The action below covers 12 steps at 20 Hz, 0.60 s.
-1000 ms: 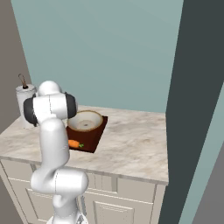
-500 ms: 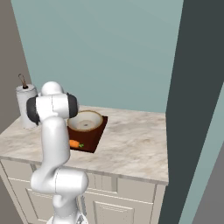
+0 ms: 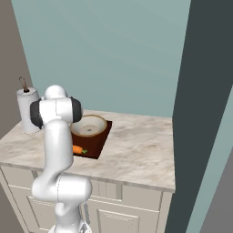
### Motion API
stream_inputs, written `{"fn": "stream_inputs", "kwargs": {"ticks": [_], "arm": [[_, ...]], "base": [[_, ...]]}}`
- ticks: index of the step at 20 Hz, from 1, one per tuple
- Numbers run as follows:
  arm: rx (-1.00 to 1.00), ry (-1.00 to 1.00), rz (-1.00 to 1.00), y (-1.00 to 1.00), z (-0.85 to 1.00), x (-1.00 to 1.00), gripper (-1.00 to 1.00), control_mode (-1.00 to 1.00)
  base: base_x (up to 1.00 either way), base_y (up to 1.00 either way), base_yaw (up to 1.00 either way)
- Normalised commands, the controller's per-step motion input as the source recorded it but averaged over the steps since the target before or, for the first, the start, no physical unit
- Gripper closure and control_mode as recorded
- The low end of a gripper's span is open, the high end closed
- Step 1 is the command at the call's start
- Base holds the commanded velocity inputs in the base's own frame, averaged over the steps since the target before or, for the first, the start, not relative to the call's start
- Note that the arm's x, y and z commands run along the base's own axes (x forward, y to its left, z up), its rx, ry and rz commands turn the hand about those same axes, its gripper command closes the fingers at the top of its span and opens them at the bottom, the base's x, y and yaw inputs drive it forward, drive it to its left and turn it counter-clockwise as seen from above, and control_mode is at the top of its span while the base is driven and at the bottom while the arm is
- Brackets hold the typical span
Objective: Place the two vegetables and bowl onto the tray for setting up a vegetable dip station.
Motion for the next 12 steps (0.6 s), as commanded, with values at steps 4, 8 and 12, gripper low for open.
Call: {"fn": "stream_inputs", "kwargs": {"ticks": [4,8,12], "arm": [[0.00,0.00,-0.10,0.00,-0.13,0.00,-1.00,-1.00],[0.00,0.00,-0.12,0.01,-0.15,0.00,-1.00,-1.00],[0.00,0.00,-0.13,0.08,-0.20,0.00,-1.00,-1.00]], "base": [[0.00,0.00,0.00],[0.00,0.00,0.00],[0.00,0.00,0.00]]}}
